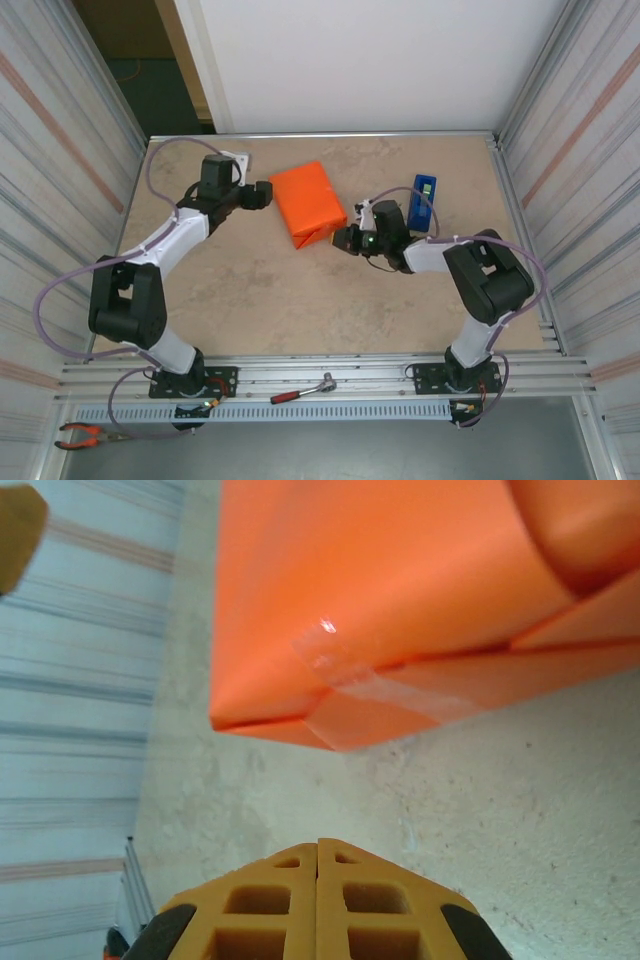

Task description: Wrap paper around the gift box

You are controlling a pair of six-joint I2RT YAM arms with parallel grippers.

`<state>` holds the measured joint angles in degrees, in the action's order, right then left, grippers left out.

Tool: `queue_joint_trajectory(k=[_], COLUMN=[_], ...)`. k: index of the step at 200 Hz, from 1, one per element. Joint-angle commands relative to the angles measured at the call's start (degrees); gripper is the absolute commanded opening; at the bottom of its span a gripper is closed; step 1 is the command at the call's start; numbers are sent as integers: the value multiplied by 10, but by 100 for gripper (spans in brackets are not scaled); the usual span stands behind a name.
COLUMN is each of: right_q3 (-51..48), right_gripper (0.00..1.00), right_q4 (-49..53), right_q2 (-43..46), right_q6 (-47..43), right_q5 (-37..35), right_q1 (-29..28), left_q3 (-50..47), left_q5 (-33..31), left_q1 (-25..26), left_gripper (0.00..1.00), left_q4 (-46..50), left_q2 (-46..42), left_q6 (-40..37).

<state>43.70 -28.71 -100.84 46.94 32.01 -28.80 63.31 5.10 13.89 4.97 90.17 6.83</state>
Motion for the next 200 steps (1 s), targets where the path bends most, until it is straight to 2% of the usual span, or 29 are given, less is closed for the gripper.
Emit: queue_joint_trajectory(k=[1, 38, 88, 126, 146, 154, 167, 184, 200], right_q3=[23, 66, 101, 45, 23, 21, 28, 41, 53], right_gripper=[0, 0, 0, 0, 0, 9, 29, 45, 61], right_q4=[16, 17, 16, 13, 62, 91, 148, 218, 273], right_q2=[-36, -80, -118, -58, -1, 22, 53, 85, 108], right_q6=[-12, -8, -4, -4, -29, -43, -70, -101, -117], right_q5=[-37, -47, -41, -42, -70, -87, -124, -177, -237], right_q1=[-13, -17, -15, -9, -8, -9, -11, -14, -14], left_q3=[9, 54, 122, 186, 216, 226, 242, 273, 300], left_q5=[32, 103, 182, 191, 204, 211, 220, 242, 253], left_q1=[-23, -53, -55, -46, -42, -42, -41, -39, -35], left_gripper=[83, 84, 85, 85, 85, 85, 86, 85, 79], left_q4=[20, 39, 33, 47, 46, 41, 35, 34, 43], left_q2=[15, 69, 171, 243, 279, 292, 317, 347, 368], left_q6=[50, 125, 236, 277, 297, 308, 324, 338, 345])
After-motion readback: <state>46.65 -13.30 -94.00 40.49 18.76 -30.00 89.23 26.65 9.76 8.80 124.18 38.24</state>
